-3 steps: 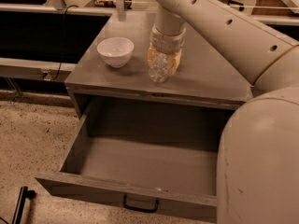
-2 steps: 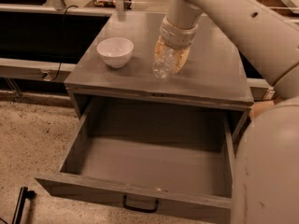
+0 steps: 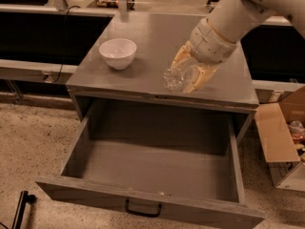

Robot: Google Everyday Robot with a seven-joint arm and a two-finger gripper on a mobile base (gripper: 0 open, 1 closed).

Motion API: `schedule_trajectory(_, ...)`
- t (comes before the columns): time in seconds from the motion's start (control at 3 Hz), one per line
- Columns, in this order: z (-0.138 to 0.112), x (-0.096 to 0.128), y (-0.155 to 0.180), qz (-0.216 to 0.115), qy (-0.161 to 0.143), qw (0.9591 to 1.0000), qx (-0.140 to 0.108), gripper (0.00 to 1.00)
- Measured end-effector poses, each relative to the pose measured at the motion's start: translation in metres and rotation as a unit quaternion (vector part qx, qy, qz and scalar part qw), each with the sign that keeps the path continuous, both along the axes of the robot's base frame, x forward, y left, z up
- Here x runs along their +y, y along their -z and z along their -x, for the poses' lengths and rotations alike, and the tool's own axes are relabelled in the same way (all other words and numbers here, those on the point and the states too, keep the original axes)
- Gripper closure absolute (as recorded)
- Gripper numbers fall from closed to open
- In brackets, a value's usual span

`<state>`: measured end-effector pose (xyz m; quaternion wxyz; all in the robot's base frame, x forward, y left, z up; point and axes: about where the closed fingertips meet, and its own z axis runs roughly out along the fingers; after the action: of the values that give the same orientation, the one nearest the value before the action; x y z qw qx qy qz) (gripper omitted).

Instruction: Place water bottle into top drawer

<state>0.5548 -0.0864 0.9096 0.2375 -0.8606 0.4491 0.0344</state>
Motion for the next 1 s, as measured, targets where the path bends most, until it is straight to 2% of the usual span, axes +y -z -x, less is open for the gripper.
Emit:
schedule_trajectory(0.33, 0.061, 0.007, 0.008, -0.082, 0.039, 0.9953, 0.035, 1.0)
schedule_trajectory(0.67, 0.089, -0.012, 0.029, -0.105, 0.068, 0.9891, 0.077, 1.0)
schedule_trajectory(1.0, 0.07, -0.009, 0.04, -0.1, 0.062, 0.9907, 0.069, 1.0)
